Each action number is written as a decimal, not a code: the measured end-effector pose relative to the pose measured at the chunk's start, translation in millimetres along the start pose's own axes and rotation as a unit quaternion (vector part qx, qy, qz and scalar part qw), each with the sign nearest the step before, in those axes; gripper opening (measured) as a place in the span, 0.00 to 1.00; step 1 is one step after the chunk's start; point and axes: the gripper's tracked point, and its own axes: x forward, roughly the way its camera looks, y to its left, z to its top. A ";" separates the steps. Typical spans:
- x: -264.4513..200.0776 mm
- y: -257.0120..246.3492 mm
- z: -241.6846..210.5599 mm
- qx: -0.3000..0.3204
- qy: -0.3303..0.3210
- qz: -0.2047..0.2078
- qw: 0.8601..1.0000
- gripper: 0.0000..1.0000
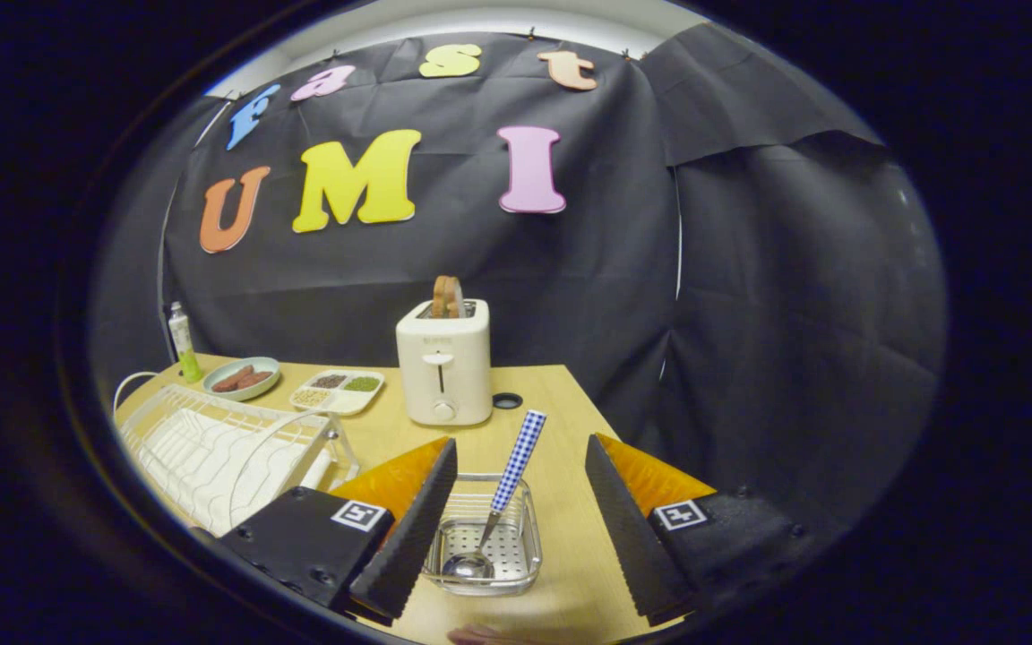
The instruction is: Take the plate from the dish rack, then take the spoon from the basket and place it into the plate.
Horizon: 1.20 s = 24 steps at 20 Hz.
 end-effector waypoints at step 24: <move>-185.5 101.4 135.1 -0.028 -0.176 0.079 0.981 0.15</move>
